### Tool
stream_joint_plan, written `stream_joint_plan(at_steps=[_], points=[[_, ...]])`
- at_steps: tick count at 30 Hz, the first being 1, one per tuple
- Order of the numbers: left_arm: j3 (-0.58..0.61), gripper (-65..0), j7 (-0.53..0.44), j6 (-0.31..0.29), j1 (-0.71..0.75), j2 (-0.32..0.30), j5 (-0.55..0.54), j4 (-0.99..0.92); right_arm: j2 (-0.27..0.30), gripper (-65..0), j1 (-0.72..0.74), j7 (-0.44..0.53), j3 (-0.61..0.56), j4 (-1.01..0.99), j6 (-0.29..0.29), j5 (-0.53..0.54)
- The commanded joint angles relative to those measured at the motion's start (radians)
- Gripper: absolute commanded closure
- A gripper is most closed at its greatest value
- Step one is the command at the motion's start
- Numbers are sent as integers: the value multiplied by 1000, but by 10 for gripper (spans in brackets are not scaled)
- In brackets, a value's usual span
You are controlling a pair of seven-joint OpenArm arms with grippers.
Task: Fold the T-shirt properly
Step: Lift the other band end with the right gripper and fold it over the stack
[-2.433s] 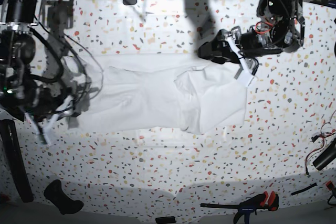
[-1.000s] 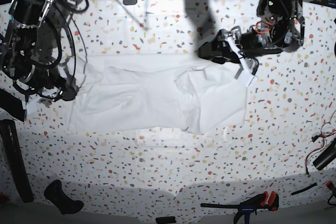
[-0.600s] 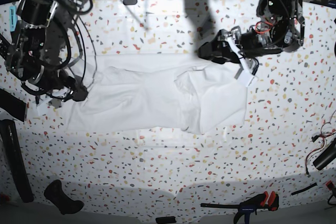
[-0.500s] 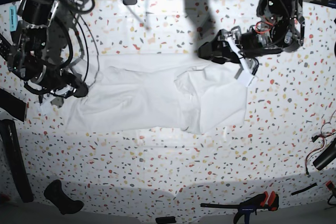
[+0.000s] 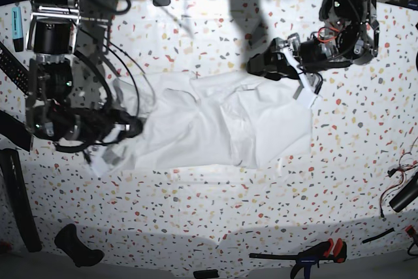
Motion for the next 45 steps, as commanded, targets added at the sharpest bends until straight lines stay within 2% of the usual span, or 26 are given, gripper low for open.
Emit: stream_joint_plan(at_steps=[1,5,7,10,14,20,23,30,34,39,42,45], points=[[-2,-340,-8,1,-8,-5,-18,13,9,0,34,4,-32,31,9,56],[-2,-339,-8,1,-8,-5,-18,13,3,0,94,5,-163,66,9,175],[-2,-339,-8,1,-8,-5,-18,13,-27,0,129,1,-197,72,9,179],[-2,-340,-8,1,-8,-5,-18,13,-101,0,167,-1,-216,72,9,177],[-2,-339,-8,1,-8,-5,-18,13,-229,0,188,-1,-217,72,9,169],[-2,-340,-6,1,-8,-5,-18,13,-431,0,188,4,-217,72,9,-105],[-2,-340,6,1,-8,-5,-18,13,-518,0,182,16,-217,72,9,-177],[-2,-339,29,1,-8,-3,-18,13,-522,0,150,91,-267,72,9,-279],[-2,-339,42,1,-10,-3,-34,14,-522,0,127,122,-269,72,9,-289],[-2,-339,179,1,-21,-9,-98,127,-522,0,124,137,-269,72,9,-289],[-2,-339,282,1,-11,-9,-139,254,-522,0,124,186,-269,72,9,-289],[-2,-339,277,1,5,-9,-145,358,-522,0,124,217,-269,72,9,-289]])
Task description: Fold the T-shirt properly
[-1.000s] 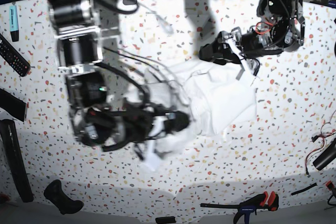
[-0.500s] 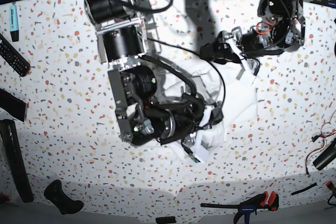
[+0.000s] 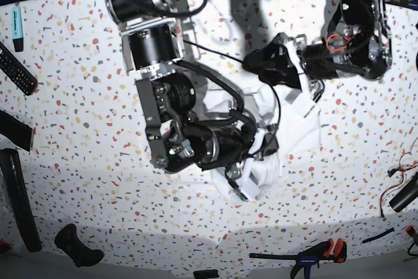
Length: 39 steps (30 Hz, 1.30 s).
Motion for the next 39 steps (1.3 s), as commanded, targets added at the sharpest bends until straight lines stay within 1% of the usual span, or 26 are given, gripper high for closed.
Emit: stream_joint_plan(at_steps=[1,2,4,6,8,9,11,13,14,16,17,18,19,21,22,24,26,28,29,30,31,33,37,39], points=[[-1,-339,-9,-6,-6,-3,-25,40,-10,0,27,24,0,18,9,27],[-1,-339,-9,-6,-3,-3,-21,60,-10,0,27,24,0,18,9,23],[-1,-339,-10,-6,-3,-3,37,89,-10,0,27,26,0,12,9,2],[-1,-339,-41,-6,-3,-8,141,99,-10,0,26,35,-9,0,9,-34],[-1,-339,-119,-6,0,-18,283,99,-10,0,24,45,-29,-27,9,-40],[-1,-339,-157,18,1,-26,362,99,-10,0,25,57,-45,-50,9,-45],[-1,-339,-212,60,3,-42,480,99,-10,0,25,128,-94,-100,9,-96],[-1,-339,-235,88,3,-58,537,99,-10,0,25,212,-151,-154,9,-148],[-1,-339,-240,100,3,-66,553,99,-10,0,25,241,-180,-175,9,-156],[-1,-339,-241,122,3,-79,589,99,-10,0,25,257,-233,-195,9,-153],[-1,-339,-241,143,3,-84,616,99,-10,0,25,256,-258,-195,9,-151],[-1,-339,-243,167,3,-87,660,99,-10,0,25,257,-280,-195,9,-151],[-1,-339,-243,204,3,-90,708,99,-10,0,27,258,-300,-195,9,-143],[-1,-339,-243,306,3,-98,815,99,-10,0,28,256,-326,-195,9,-95],[-1,-339,-242,343,3,-101,863,99,-10,0,27,256,-335,-195,9,-68],[-1,-339,-243,385,3,-109,930,99,-10,0,27,253,-349,-195,9,-35],[-1,-339,-243,394,3,-116,943,99,-10,-6,27,251,-353,-195,9,-27],[-1,-339,-242,393,3,-117,943,99,-10,-104,27,249,-353,-195,9,-23],[-1,-339,-242,393,3,-116,942,99,-10,-138,27,248,-353,-195,9,-12],[-1,-339,-242,393,3,-116,940,99,-10,-158,27,244,-353,-195,9,11],[-1,-339,-242,393,3,-116,940,99,-10,-165,28,238,-352,-195,9,43],[-1,-339,-242,393,3,-116,940,99,-10,-165,28,214,-352,-192,9,144],[-1,-339,-242,393,3,-116,940,99,-10,-165,39,129,-352,-192,9,407],[-1,-339,-242,393,3,-116,940,99,-10,-165,47,93,-352,-192,9,510]])
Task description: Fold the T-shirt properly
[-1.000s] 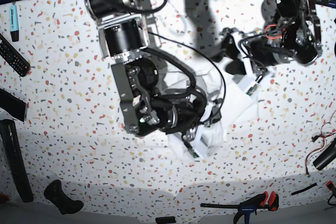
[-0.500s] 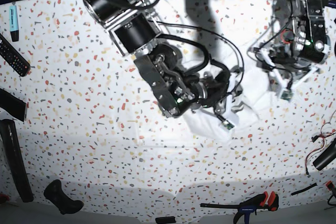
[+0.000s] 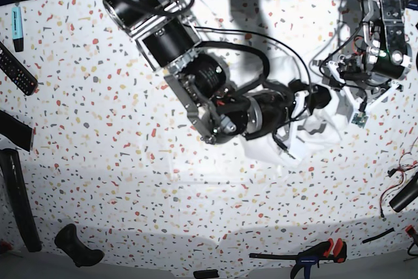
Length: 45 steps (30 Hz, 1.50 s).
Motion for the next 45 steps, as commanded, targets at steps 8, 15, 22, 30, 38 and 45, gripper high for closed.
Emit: stream_joint_plan(at_steps=[8,15,22,30,38,45], points=[[-1,-339,-12,11,-11,-12,2,18,-13,-165,66,-10,2,17,9,113],[-1,-339,-32,37,-11,-36,119,18,-13,-165,132,-60,2,17,9,163],[-1,-340,-39,203,-12,-192,271,18,-13,-165,184,-77,2,17,9,257],[-1,-340,-84,250,-12,-244,254,18,-13,-165,249,-96,103,17,9,283],[-1,-340,-174,207,-12,-244,66,137,-13,-165,317,-96,512,17,9,-71],[-1,-339,-250,19,-12,-221,-369,383,93,-165,291,-90,657,16,9,-278]])
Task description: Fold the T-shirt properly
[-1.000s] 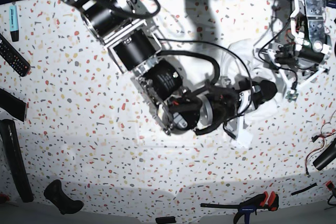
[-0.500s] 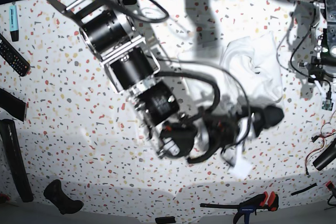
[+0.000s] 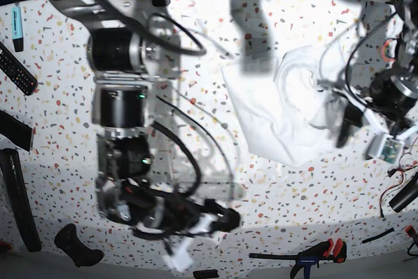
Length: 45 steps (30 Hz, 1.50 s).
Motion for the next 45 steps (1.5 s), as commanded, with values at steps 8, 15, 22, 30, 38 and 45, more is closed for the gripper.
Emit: stream_joint_plan(at_steps=[8,15,22,30,38,45], points=[[-3,-340,-33,-122,-11,160,-183,22,192,-164,-43,5,0,16,9,22],[148,-339,-34,-136,-11,287,-171,19,300,-164,-77,5,0,16,9,23],[356,-339,-243,-119,-14,354,111,-136,309,-164,-77,6,0,16,9,27],[381,-339,-414,-77,-76,349,437,-407,310,-164,-77,12,0,16,9,27],[381,-339,-457,-77,-74,249,533,-476,310,-164,-77,12,0,16,9,27],[381,-339,-512,23,-61,156,498,-525,310,-164,-77,11,0,16,9,26]])
